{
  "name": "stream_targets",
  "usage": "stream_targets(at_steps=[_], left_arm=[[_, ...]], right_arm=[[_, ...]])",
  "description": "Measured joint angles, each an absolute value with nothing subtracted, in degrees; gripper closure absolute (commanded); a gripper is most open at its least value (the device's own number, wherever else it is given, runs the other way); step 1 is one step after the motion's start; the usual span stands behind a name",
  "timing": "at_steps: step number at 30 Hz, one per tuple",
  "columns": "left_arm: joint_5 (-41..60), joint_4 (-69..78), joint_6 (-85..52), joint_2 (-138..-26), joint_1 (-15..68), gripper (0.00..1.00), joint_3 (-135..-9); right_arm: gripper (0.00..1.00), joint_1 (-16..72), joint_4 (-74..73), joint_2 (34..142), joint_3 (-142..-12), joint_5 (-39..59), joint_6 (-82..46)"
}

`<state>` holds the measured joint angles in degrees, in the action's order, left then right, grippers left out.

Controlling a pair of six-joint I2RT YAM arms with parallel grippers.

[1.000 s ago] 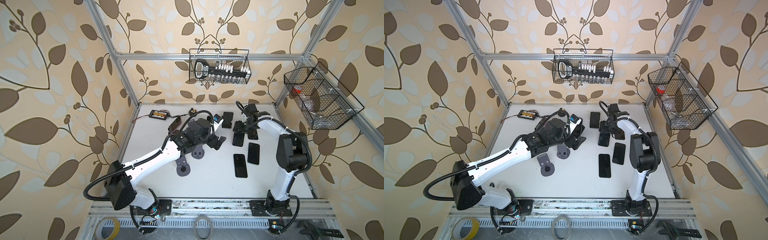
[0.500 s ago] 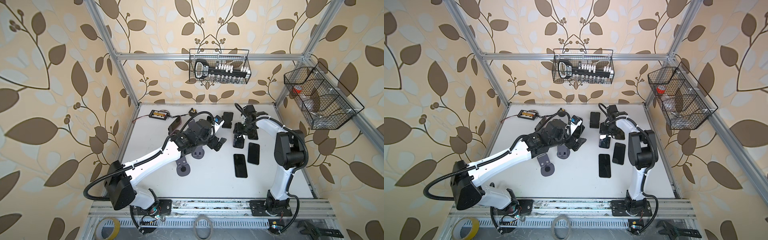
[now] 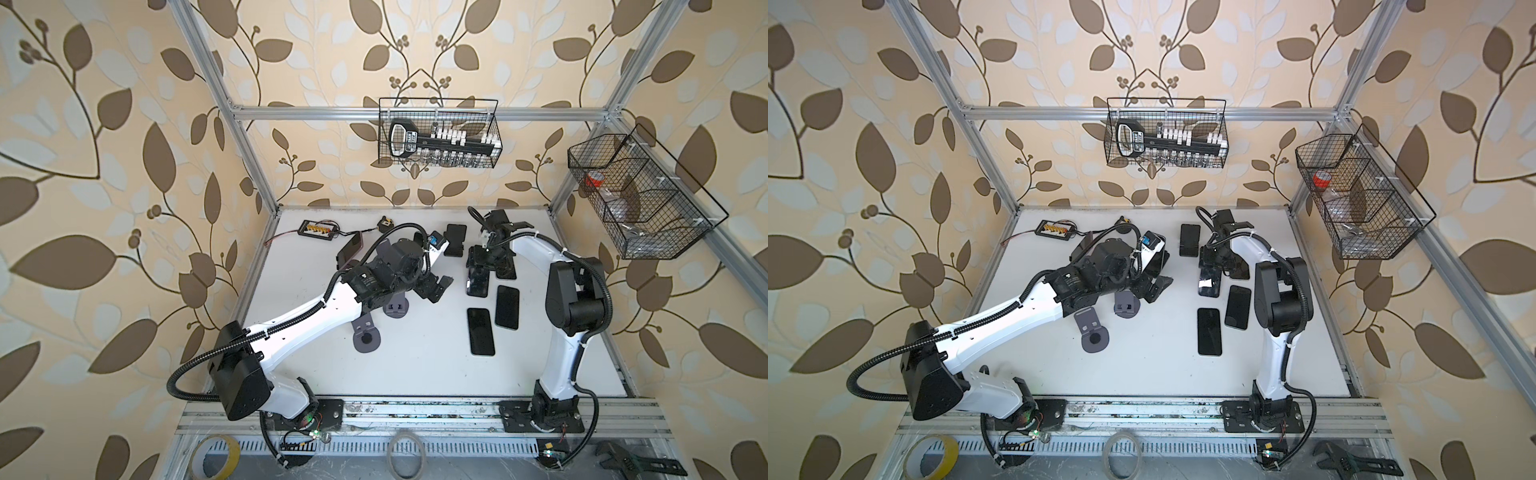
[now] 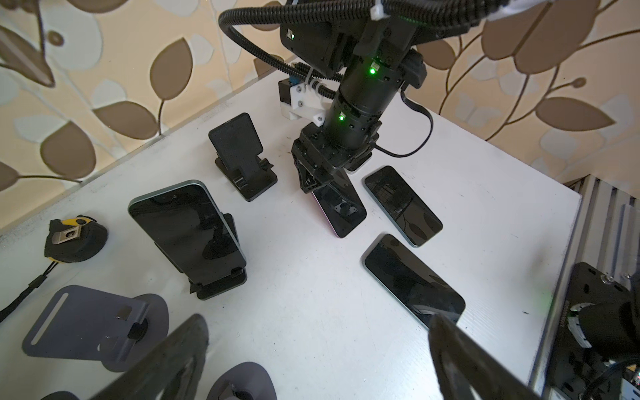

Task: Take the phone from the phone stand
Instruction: 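Lower the purple-framed phone down onto the table with the right gripper, then hold the purple-framed phone flat on the table with the right gripper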

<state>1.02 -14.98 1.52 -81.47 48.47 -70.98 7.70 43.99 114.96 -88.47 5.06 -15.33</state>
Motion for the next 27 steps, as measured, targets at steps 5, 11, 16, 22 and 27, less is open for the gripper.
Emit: stream_targets(at_steps=[5, 11, 16, 22, 27], left_arm=[[1.02, -14.98, 1.52, -81.47, 48.47, 0.01, -70.98], [0.97, -14.98, 1.52, -81.47, 48.6, 0.01, -70.98], [0.95, -14.98, 1.56, -81.47, 48.84, 0.01, -70.98], [0.93, -14.96, 1.61, -81.47, 48.84, 0.01, -70.98], [0.93, -14.98, 1.63, -81.47, 48.84, 0.01, -70.98]], right_arm=[[0.65, 7.6, 44.27, 115.9, -89.21, 5.08, -15.31], [0.65, 7.38, 44.4, 118.24, -90.56, 5.1, -15.29], [0.65, 7.16, 44.42, 119.15, -90.59, 5.21, -15.29], [0.65, 6.81, 44.4, 120.14, -90.87, 5.82, -15.31], [0.66, 6.68, 44.36, 121.01, -90.96, 6.02, -15.31]])
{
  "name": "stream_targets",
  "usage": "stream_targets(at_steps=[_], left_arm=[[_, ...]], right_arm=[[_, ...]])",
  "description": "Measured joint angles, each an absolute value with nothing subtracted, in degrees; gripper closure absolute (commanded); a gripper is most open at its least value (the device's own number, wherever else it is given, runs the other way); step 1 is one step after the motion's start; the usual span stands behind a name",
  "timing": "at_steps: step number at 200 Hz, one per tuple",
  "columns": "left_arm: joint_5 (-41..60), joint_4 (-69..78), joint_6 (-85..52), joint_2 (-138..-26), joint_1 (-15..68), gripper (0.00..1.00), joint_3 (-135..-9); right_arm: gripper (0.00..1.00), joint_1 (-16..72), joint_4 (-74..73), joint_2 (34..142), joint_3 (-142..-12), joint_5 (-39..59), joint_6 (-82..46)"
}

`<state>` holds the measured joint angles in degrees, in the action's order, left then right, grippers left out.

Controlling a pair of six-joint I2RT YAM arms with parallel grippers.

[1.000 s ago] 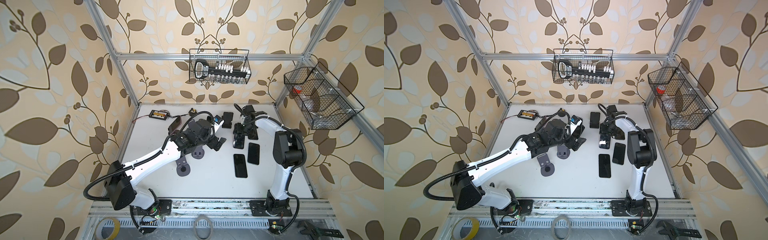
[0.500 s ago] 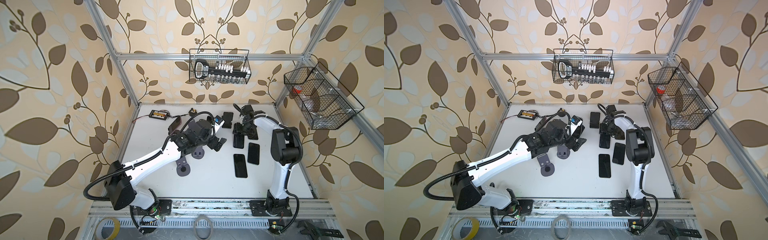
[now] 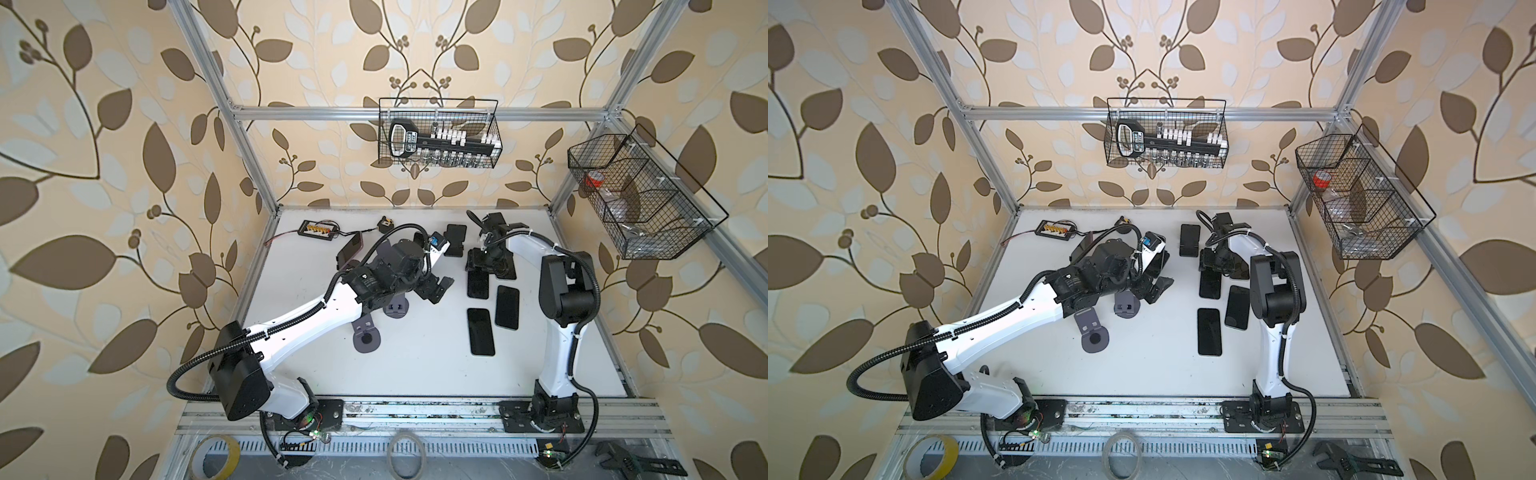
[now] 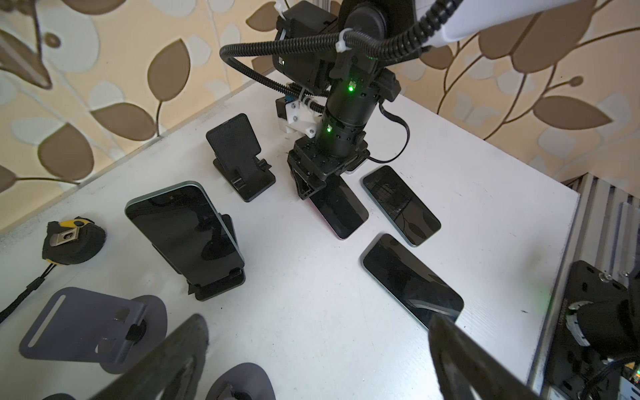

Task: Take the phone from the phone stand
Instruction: 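Hold the purple-framed phone flat on the table with the right gripper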

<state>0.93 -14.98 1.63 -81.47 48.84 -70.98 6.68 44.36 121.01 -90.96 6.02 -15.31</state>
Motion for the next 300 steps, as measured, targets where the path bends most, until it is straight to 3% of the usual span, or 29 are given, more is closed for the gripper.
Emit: stream_targets(at_steps=[187, 300], left_arm=[[0.93, -14.98, 1.63, -81.47, 48.84, 0.01, -70.98], [0.93, -14.98, 1.65, -81.47, 48.84, 0.01, -70.98]], right_arm=[[0.54, 6.7, 43.55, 121.49, -90.72, 4.29, -15.33], [0.52, 6.68, 42.68, 121.23, -90.04, 4.45, -15.35]])
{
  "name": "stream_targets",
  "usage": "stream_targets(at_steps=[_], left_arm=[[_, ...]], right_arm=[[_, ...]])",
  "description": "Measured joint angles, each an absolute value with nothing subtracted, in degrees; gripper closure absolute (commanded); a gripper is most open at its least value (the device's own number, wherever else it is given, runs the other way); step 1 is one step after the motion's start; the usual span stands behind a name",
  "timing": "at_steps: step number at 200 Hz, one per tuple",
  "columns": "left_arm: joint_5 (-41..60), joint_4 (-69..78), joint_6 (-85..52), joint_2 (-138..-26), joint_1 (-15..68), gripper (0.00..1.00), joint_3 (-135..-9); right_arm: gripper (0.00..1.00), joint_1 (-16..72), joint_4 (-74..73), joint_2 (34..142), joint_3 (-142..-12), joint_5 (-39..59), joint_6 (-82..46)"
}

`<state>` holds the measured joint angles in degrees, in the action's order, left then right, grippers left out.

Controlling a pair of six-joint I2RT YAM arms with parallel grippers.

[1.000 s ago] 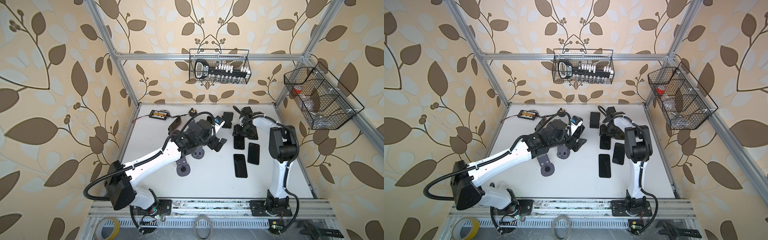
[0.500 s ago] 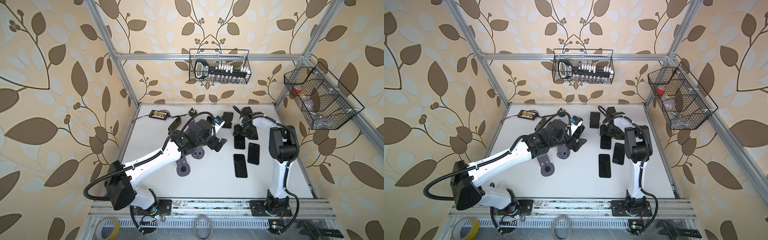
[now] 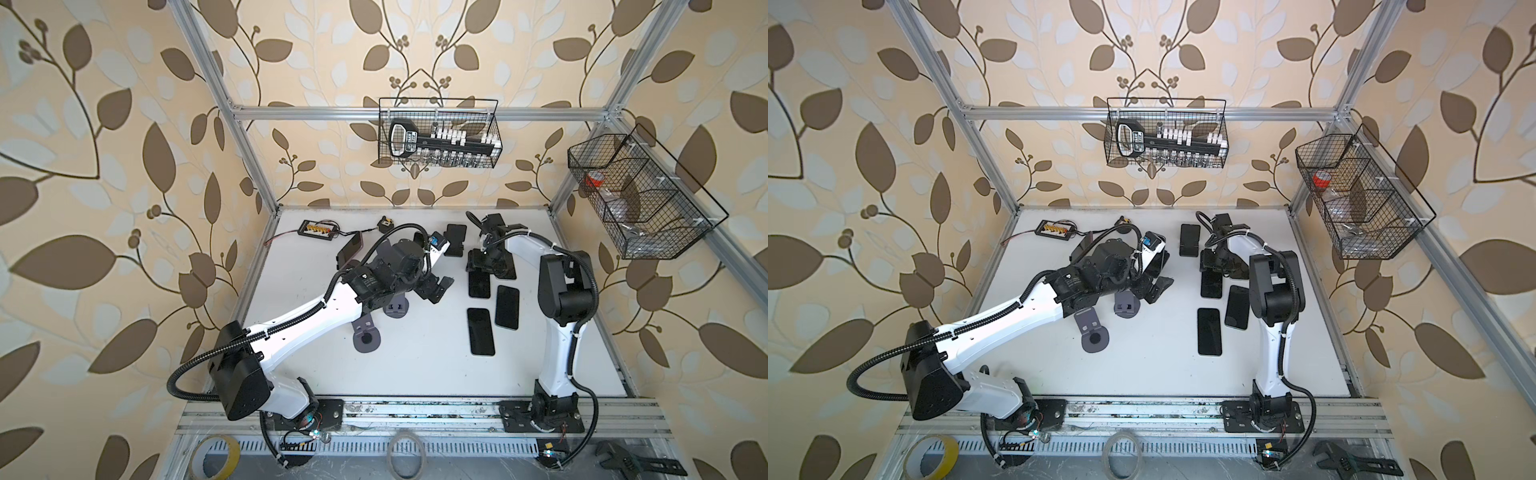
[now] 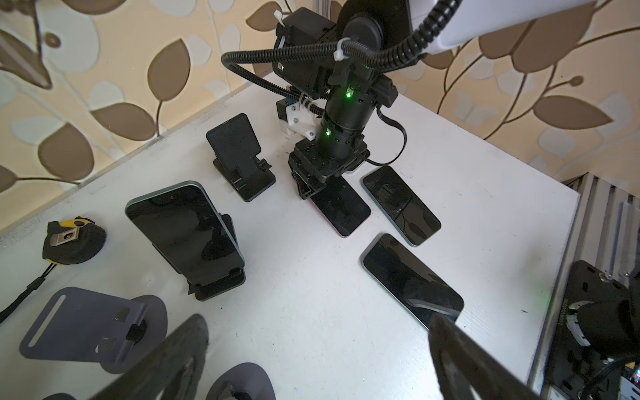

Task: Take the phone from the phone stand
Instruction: 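Hold the purple-framed phone flat on the table with the right gripper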

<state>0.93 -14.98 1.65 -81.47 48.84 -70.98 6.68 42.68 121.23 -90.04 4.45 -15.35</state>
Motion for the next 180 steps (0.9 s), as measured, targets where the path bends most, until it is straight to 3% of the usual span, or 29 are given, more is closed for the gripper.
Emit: stream_targets(at_steps=[180], left_arm=[[0.84, -15.0, 2.63, -81.47, 49.95, 0.01, -70.98]], right_arm=[[0.31, 6.68, 40.27, 119.74, -87.74, 4.23, -16.03]])
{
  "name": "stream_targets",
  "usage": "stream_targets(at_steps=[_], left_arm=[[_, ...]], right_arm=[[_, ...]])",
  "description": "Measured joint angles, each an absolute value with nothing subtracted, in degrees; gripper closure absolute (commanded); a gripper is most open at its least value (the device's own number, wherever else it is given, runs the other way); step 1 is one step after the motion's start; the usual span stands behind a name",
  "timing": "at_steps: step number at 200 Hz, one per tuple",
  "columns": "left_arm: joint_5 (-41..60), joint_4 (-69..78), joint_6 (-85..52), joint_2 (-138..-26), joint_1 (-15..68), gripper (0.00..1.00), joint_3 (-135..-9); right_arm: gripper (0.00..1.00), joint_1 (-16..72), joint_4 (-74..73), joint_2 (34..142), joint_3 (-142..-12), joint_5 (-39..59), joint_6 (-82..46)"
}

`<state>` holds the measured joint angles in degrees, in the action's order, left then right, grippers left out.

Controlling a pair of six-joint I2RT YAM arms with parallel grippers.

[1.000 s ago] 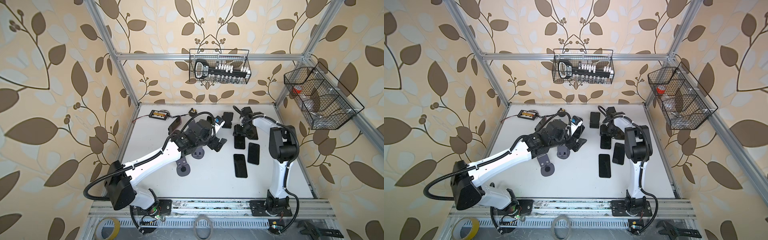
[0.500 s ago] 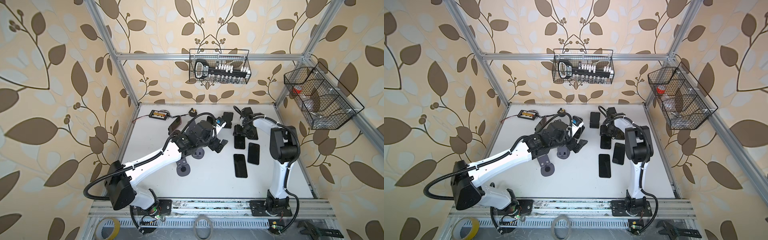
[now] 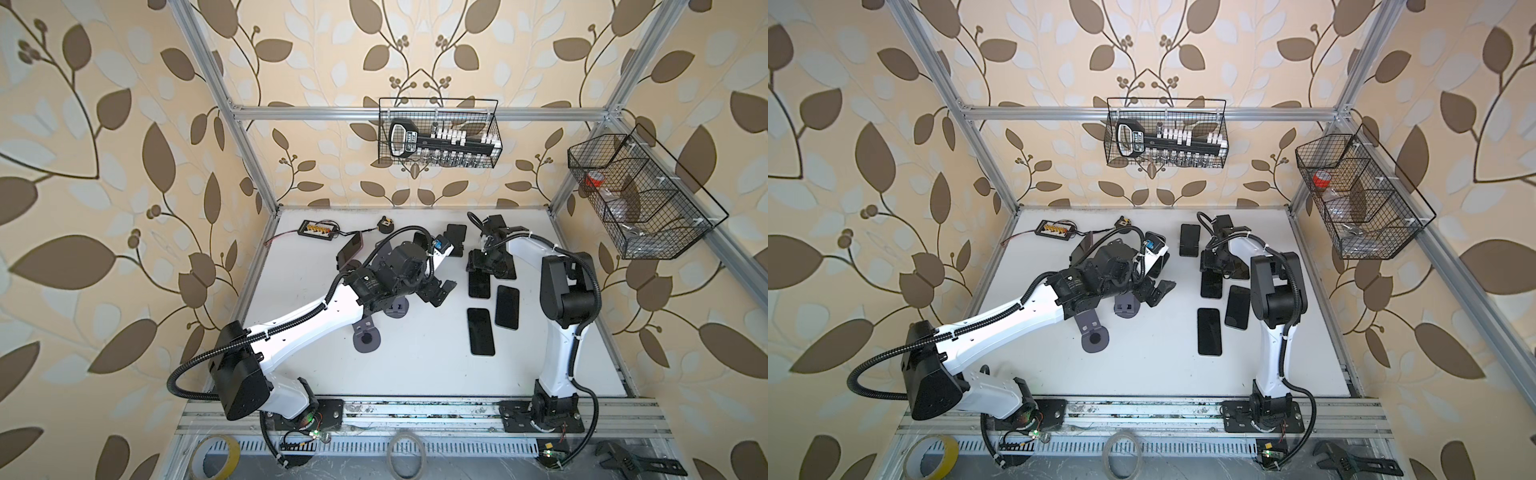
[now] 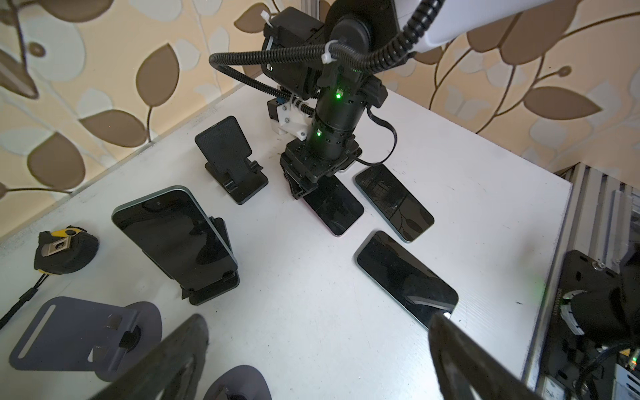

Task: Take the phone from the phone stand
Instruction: 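Open the right gripper to release the purple-framed phone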

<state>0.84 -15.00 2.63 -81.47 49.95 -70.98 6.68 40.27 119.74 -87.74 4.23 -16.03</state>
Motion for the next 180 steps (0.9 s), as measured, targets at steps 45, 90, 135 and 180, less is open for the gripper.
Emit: stream_targets(at_steps=[45, 90, 135, 180], left_arm=[[0.75, -15.03, 2.66, -81.47, 50.3, 0.01, -70.98], [0.58, -15.0, 2.68, -81.47, 50.33, 0.01, -70.98], [0.38, -15.03, 2.7, -81.47, 50.33, 0.01, -70.98], [-0.16, -15.03, 2.87, -81.47, 50.35, 0.01, -70.98]], right_arm=[[0.27, 6.68, 40.29, 119.52, -87.39, 4.14, -16.03], [0.24, 6.7, 40.47, 118.87, -86.61, 3.4, -16.05], [0.23, 6.74, 40.47, 118.54, -86.56, 3.27, -16.05], [0.23, 7.01, 40.51, 116.86, -86.56, 3.2, -16.12]])
